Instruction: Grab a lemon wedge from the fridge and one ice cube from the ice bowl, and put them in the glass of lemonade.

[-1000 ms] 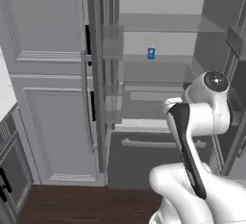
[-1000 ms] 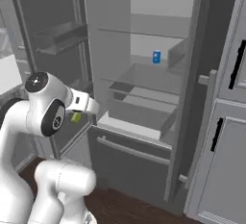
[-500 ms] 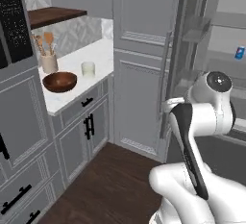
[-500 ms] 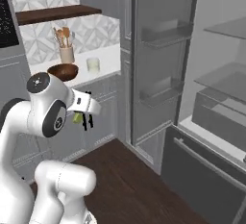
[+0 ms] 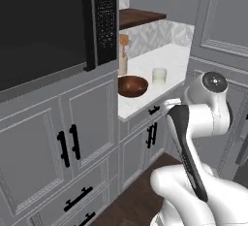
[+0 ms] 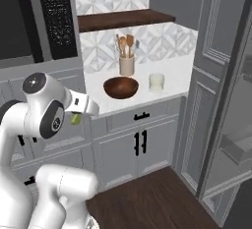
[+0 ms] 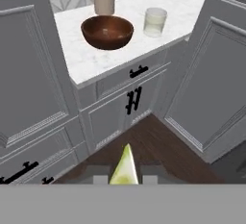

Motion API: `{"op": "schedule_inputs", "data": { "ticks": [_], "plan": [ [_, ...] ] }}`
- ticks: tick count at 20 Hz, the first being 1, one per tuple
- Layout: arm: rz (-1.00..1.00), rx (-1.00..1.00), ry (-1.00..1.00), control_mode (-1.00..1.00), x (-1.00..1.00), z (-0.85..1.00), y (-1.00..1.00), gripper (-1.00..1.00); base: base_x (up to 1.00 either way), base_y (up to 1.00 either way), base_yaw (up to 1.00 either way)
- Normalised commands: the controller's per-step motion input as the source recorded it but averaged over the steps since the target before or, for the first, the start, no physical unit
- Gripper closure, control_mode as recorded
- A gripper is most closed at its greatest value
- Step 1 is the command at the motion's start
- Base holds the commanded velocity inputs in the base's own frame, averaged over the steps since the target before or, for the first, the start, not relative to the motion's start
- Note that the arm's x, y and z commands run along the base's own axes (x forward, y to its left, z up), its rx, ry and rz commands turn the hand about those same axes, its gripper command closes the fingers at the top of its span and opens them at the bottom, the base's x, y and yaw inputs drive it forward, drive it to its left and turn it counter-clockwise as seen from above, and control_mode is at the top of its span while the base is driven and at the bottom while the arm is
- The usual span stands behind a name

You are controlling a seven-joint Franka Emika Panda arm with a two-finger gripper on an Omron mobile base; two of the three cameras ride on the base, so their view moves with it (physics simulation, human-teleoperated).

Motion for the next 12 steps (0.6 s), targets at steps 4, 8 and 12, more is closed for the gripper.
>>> {"op": "schedule_inputs", "data": {
  "ticks": [4,8,12],
  "plan": [
    [0.00,0.00,0.00,1.00,0.00,0.00,0.00,1.00,1.00,-0.44,0.04],
    [0.00,0.00,0.00,1.00,0.00,0.00,0.00,1.00,0.97,-0.86,0.04],
    [0.00,0.00,0.00,1.00,0.00,0.00,0.00,1.00,1.00,-0.11,0.03]
  ]
}}
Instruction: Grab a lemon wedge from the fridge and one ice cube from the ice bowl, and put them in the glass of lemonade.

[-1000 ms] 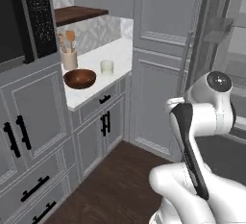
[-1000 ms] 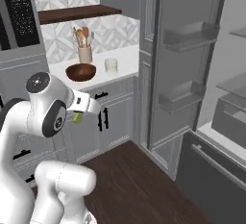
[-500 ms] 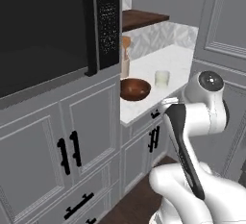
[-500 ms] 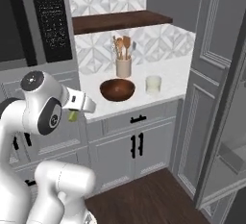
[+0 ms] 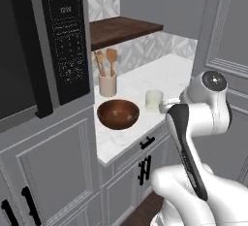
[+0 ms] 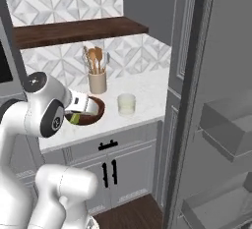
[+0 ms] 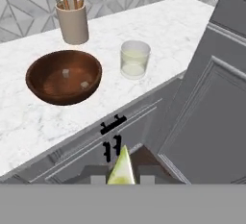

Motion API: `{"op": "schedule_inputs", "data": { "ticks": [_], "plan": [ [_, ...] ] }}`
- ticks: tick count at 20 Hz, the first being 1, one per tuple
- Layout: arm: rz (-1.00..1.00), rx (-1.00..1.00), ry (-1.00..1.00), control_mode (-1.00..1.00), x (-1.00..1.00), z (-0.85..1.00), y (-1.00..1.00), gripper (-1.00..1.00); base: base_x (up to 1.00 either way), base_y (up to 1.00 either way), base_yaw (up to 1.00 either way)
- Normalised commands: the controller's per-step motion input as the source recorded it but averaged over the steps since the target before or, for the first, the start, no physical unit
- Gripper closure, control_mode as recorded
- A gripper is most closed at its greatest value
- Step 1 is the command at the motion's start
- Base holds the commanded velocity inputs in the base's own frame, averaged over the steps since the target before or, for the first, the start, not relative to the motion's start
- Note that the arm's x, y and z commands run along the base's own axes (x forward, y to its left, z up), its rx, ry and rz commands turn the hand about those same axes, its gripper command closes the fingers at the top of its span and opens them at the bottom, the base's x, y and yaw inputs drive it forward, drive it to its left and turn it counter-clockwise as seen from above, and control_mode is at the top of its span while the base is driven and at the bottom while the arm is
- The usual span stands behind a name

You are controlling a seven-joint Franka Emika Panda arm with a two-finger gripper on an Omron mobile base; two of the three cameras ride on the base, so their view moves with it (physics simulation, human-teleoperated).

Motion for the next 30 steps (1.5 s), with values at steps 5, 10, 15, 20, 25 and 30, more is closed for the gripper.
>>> {"op": "schedule_inputs", "data": {
  "ticks": [5,10,15,20,25,30],
  "plan": [
    [0.00,0.00,0.00,1.00,0.00,0.00,0.00,1.00,1.00,0.12,0.05],
    [0.00,0.00,0.00,1.00,0.00,0.00,0.00,1.00,1.00,-0.57,0.02],
    [0.00,0.00,0.00,1.00,0.00,0.00,0.00,1.00,0.50,-0.83,0.04],
    [0.00,0.00,0.00,1.00,0.00,0.00,0.00,1.00,0.01,-0.93,0.03],
    [0.00,0.00,0.00,1.00,0.00,0.00,0.00,1.00,0.97,-0.27,0.01],
    [0.00,0.00,0.00,1.00,0.00,0.00,0.00,1.00,0.99,0.34,0.04]
  ]
}}
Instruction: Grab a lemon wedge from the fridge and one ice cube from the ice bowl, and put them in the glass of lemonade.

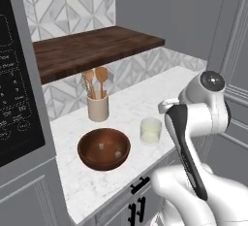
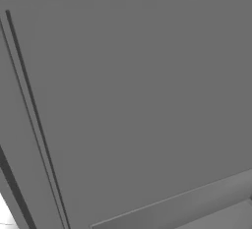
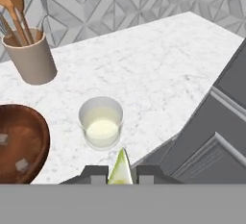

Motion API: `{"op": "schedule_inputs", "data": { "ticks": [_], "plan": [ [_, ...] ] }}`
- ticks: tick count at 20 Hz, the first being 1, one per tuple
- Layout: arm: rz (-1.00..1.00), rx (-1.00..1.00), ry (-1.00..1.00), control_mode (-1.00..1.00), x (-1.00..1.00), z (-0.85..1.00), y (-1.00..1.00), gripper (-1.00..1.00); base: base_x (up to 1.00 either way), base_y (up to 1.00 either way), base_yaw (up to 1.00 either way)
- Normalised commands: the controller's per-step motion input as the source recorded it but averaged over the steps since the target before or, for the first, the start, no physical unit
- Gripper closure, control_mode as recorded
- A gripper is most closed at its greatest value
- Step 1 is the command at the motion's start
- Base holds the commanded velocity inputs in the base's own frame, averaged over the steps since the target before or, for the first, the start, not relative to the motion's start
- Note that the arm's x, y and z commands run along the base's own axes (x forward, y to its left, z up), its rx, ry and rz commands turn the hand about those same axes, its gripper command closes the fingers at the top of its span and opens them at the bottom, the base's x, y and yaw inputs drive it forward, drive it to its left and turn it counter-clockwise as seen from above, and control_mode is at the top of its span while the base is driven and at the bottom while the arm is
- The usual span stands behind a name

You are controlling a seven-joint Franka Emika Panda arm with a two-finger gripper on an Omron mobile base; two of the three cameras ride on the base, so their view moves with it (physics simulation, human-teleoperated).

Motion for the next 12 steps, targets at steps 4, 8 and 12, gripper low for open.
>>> {"op": "schedule_inputs", "data": {
  "ticks": [4,8,12],
  "plan": [
    [0.04,0.00,0.05,-1.00,1.00,-0.45,0.28,1.00,0.00,0.00,0.00],
    [0.02,0.00,0.04,-1.00,1.00,-0.47,0.49,1.00,0.00,0.00,0.00],
    [0.06,0.00,0.13,-1.00,0.75,-0.66,0.49,1.00,0.00,0.00,0.00]
  ]
}}
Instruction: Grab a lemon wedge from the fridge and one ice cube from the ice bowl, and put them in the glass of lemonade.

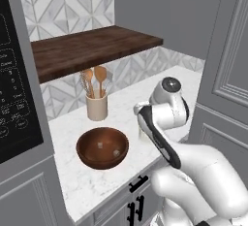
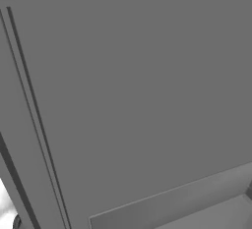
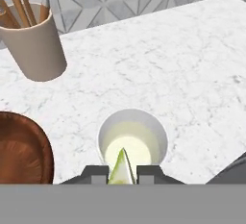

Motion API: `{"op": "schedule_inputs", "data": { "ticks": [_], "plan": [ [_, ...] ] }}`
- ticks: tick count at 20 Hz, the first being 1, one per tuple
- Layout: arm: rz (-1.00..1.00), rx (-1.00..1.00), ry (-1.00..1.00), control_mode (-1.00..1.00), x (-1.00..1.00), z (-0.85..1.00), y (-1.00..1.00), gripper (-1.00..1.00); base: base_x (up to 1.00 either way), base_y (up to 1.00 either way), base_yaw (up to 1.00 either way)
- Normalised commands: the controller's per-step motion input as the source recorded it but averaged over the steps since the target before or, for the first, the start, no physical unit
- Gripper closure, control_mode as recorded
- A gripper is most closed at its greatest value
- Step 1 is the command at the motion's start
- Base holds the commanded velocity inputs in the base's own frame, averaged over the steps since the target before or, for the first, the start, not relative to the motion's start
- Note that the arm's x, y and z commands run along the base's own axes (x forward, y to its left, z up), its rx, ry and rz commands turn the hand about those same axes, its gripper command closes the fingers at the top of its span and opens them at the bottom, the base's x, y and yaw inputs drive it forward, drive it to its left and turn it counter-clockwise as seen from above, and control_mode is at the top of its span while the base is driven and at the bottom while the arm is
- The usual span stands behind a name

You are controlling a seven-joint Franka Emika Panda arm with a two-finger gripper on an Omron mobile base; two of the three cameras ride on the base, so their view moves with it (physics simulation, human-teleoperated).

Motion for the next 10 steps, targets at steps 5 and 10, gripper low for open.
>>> {"op": "schedule_inputs", "data": {
  "ticks": [5,10],
  "plan": [
    [0.05,0.03,0.00,-1.00,0.43,-0.40,0.23,1.00,0.00,0.00,0.00],
    [0.01,0.03,0.00,-1.00,0.15,-0.09,-0.30,1.00,0.00,0.00,0.00]
  ]
}}
